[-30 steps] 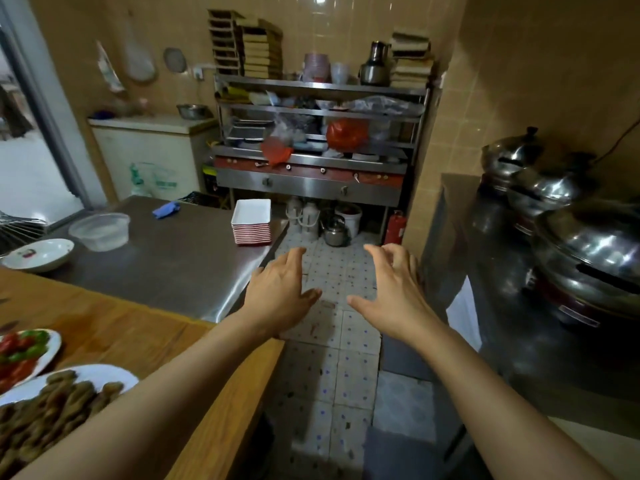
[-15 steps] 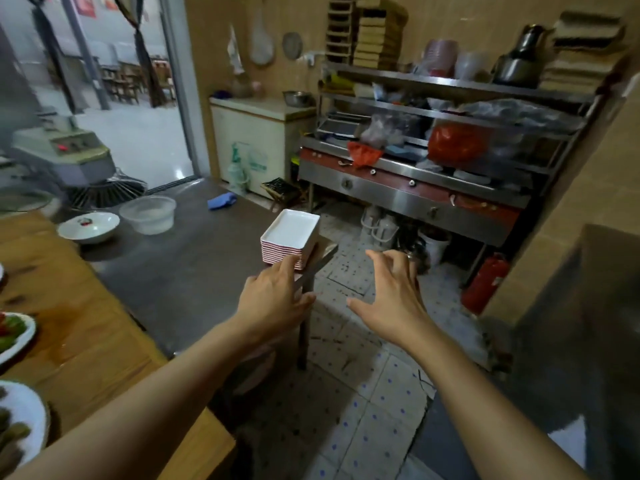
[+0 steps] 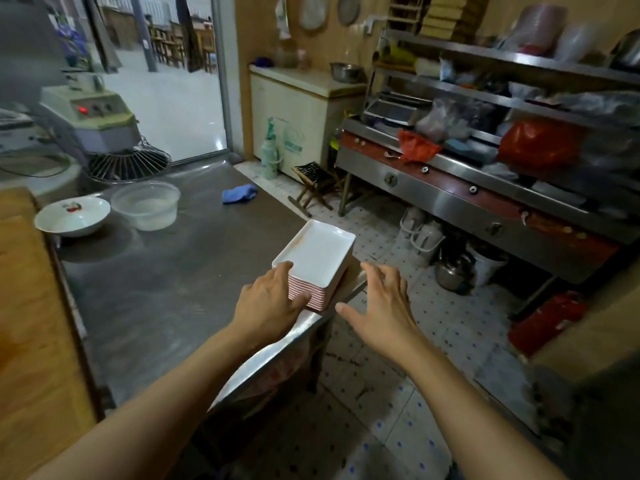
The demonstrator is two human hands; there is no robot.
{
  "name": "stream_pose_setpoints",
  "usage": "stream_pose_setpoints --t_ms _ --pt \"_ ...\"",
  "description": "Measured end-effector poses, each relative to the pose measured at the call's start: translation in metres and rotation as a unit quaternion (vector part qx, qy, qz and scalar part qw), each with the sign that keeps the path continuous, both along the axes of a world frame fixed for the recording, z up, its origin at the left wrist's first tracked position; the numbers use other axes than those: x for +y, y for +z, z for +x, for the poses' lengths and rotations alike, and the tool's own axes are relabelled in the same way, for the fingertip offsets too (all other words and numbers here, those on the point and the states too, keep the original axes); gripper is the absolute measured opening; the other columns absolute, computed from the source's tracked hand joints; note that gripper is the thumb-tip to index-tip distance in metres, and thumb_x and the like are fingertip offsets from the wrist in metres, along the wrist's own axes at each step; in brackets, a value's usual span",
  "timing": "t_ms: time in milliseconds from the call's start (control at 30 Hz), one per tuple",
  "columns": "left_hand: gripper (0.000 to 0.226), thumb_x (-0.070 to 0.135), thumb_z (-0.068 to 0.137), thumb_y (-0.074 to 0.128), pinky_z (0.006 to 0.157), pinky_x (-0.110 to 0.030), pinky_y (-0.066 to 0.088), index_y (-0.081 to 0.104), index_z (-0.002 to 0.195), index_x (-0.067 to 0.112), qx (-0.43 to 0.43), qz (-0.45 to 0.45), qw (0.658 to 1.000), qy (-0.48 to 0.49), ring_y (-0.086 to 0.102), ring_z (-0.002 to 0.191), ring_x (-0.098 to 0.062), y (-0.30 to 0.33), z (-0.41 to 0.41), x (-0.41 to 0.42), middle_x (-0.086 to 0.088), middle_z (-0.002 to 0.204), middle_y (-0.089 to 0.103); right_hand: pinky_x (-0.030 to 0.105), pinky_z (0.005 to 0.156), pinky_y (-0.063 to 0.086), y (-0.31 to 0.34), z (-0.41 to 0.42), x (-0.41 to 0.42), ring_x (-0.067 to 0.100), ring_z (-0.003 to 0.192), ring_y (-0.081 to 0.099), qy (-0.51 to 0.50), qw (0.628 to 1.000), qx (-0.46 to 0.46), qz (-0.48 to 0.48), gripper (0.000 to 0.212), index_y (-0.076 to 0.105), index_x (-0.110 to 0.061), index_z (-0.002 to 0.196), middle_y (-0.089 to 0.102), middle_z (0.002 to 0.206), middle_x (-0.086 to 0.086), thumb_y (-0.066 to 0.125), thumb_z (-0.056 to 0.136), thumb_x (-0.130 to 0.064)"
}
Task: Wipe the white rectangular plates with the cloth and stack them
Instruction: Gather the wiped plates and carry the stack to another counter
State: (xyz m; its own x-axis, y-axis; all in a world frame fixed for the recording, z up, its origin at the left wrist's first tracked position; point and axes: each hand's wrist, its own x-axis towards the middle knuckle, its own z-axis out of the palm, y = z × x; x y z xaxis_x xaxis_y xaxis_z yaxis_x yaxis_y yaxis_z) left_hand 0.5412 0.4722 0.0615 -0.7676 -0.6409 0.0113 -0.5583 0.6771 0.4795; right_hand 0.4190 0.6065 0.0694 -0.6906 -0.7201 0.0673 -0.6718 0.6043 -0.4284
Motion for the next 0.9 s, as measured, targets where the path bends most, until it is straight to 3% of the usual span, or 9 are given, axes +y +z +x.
stream_pose_setpoints --t_ms 333,533,633,767,900 --pt "0.054 0.046 0.097 0.038 0.102 -0.046 0.039 0.027 0.143 0.02 -0.017 0.055 0.997 0.051 0.046 0.124 -0.027 -0.057 -0.068 -0.086 -0.006 0.145 0.04 0.04 0.101 0.04 -0.057 -0.064 -0.088 0.028 0.127 0.033 -0.023 0.994 -0.107 0.013 0.093 0.0 -0.024 0.148 0.015 0.139 0.003 0.064 0.083 -0.044" --pt "0.045 0.033 0.1 0.036 0.099 -0.042 0.04 0.032 0.139 0.012 -0.008 0.1 0.989 0.106 0.047 0.121 -0.033 -0.092 -0.092 -0.109 -0.014 0.141 0.043 0.041 0.092 0.042 -0.095 -0.085 -0.116 0.033 0.124 0.04 -0.042 0.986 -0.156 0.038 0.095 -0.011 -0.02 0.148 0.021 0.143 0.012 0.057 0.087 -0.046" --pt "0.04 0.029 0.1 0.035 0.086 -0.04 0.043 0.032 0.136 0.013 -0.005 0.136 0.982 0.13 0.053 0.11 -0.039 -0.104 -0.1 -0.109 -0.021 0.131 0.052 0.041 0.095 0.039 -0.11 -0.09 -0.121 0.033 0.126 0.039 -0.042 0.978 -0.201 0.044 0.093 -0.016 -0.021 0.147 0.024 0.147 0.012 0.054 0.089 -0.042" --pt "0.031 0.021 0.098 0.038 0.069 -0.033 0.034 0.035 0.127 0.011 0.005 0.142 0.977 0.158 0.055 0.094 -0.04 -0.109 -0.106 -0.101 -0.024 0.115 0.059 0.039 0.097 0.038 -0.12 -0.095 -0.122 0.032 0.128 0.038 -0.035 0.969 -0.242 0.04 0.091 -0.02 -0.025 0.146 0.025 0.15 0.01 0.052 0.091 -0.03" --pt "0.022 0.022 0.092 0.046 0.06 -0.032 0.033 0.035 0.11 0.014 0.007 0.14 0.969 0.204 0.047 0.075 -0.027 -0.107 -0.109 -0.081 -0.018 0.107 0.059 0.036 0.09 0.039 -0.12 -0.109 -0.115 0.034 0.121 0.042 -0.01 0.969 -0.247 0.029 0.09 -0.018 -0.03 0.147 0.026 0.148 0.012 0.048 0.087 -0.015"
